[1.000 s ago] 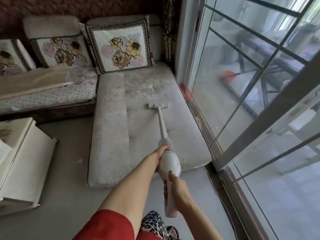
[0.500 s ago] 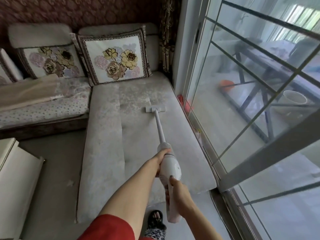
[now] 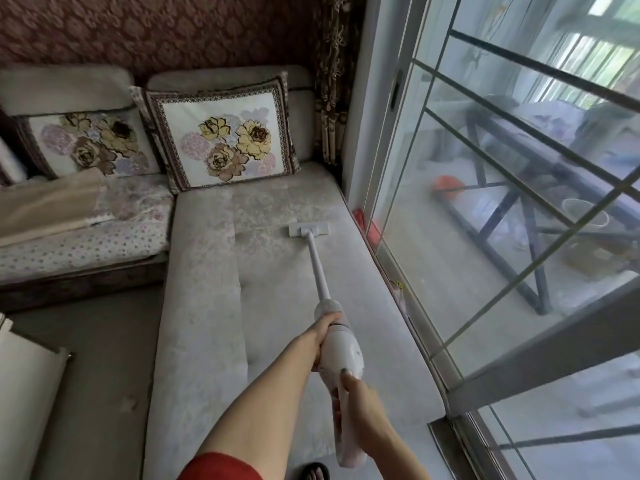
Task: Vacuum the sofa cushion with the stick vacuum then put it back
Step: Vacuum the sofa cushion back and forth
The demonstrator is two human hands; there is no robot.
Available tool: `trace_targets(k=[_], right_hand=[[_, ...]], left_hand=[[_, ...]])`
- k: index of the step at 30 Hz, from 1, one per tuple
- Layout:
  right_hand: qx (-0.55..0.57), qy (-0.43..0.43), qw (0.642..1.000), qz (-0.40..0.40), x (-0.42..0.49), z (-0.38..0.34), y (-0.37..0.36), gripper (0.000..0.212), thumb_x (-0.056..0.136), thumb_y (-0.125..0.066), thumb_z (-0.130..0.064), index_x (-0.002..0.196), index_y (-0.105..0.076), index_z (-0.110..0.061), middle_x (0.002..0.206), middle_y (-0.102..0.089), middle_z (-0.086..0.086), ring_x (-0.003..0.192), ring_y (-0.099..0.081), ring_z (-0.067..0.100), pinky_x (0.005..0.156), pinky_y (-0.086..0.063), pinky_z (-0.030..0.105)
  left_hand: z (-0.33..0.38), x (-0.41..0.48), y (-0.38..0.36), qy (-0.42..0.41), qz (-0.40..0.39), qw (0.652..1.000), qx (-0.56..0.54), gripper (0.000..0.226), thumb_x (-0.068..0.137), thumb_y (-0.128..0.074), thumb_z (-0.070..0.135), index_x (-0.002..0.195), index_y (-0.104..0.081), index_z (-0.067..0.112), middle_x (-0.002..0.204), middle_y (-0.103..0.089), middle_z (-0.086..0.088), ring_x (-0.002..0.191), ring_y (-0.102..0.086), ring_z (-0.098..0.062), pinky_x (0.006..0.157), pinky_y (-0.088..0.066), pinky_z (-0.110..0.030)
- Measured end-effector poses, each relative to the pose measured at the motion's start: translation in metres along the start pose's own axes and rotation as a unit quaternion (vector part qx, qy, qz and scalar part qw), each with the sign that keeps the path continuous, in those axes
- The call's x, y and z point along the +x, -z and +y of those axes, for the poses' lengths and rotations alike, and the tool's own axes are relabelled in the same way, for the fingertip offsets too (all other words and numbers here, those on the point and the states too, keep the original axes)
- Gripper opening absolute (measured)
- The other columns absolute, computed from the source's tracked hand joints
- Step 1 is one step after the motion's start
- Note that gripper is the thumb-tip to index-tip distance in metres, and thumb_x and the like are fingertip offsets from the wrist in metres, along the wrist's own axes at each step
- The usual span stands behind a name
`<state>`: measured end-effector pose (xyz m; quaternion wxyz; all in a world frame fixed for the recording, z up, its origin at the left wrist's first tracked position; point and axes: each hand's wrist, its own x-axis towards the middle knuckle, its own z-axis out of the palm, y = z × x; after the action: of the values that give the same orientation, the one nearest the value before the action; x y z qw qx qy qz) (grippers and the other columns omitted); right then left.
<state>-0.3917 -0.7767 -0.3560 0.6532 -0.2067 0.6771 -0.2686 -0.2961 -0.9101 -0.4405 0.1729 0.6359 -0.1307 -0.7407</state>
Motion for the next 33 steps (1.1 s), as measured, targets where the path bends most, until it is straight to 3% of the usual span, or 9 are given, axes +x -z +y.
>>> trace_targets(k=[7, 12, 19, 24, 33], right_hand=[[-0.017, 0.005, 1.000, 0.006, -0.007, 0.007, 0.007, 0.034, 0.097, -0.044, -0.027, 0.080, -0.054, 0.001, 0.057, -0.044, 0.009, 0.039, -0.040, 0.016, 0.035, -0.030, 0.015], [-0.024, 0.016, 1.000, 0.001, -0.024, 0.029, 0.029, 0.032, 0.097, -0.044, -0.023, 0.080, -0.056, 0.002, 0.055, -0.045, 0.010, 0.037, -0.040, 0.017, 0.033, -0.031, 0.016], [-0.049, 0.022, 0.998, -0.017, -0.052, 0.087, 0.070, 0.037, 0.096, -0.043, -0.027, 0.080, -0.059, 0.002, 0.059, -0.050, 0.011, 0.042, -0.045, 0.019, 0.040, -0.035, 0.021], [-0.067, 0.018, 0.997, -0.016, -0.079, 0.147, 0.096, 0.042, 0.093, -0.045, -0.033, 0.074, -0.063, 0.001, 0.054, -0.058, 0.012, 0.047, -0.053, 0.023, 0.054, -0.041, 0.033], [-0.004, -0.003, 1.000, -0.023, -0.145, 0.206, 0.128, 0.035, 0.096, -0.045, -0.027, 0.085, -0.058, 0.003, 0.061, -0.046, 0.012, 0.041, -0.042, 0.019, 0.042, -0.035, 0.022]], left_hand=[[-0.009, -0.017, -0.009, 0.004, -0.008, 1.000, -0.003, 0.064, 0.072, -0.064, 0.064, 0.104, -0.061, 0.009, 0.080, -0.065, -0.015, 0.070, -0.063, -0.027, 0.061, -0.050, -0.030], [-0.039, -0.044, -0.027, 0.016, 0.004, 1.000, 0.011, 0.052, 0.079, -0.060, 0.060, 0.086, -0.056, 0.009, 0.075, -0.062, -0.013, 0.065, -0.059, -0.026, 0.054, -0.046, -0.029], [-0.105, -0.080, -0.057, 0.015, 0.024, 1.000, 0.010, 0.051, 0.078, -0.060, 0.061, 0.085, -0.057, 0.011, 0.077, -0.061, -0.011, 0.066, -0.059, -0.024, 0.054, -0.045, -0.027], [-0.171, -0.091, -0.073, 0.014, 0.037, 0.999, 0.012, 0.055, 0.074, -0.060, 0.065, 0.093, -0.061, 0.013, 0.075, -0.063, -0.010, 0.065, -0.060, -0.024, 0.054, -0.045, -0.026], [-0.253, -0.119, -0.093, 0.007, 0.028, 1.000, -0.001, 0.056, 0.073, -0.064, 0.062, 0.093, -0.062, 0.010, 0.076, -0.064, -0.012, 0.066, -0.061, -0.024, 0.058, -0.048, -0.026]])
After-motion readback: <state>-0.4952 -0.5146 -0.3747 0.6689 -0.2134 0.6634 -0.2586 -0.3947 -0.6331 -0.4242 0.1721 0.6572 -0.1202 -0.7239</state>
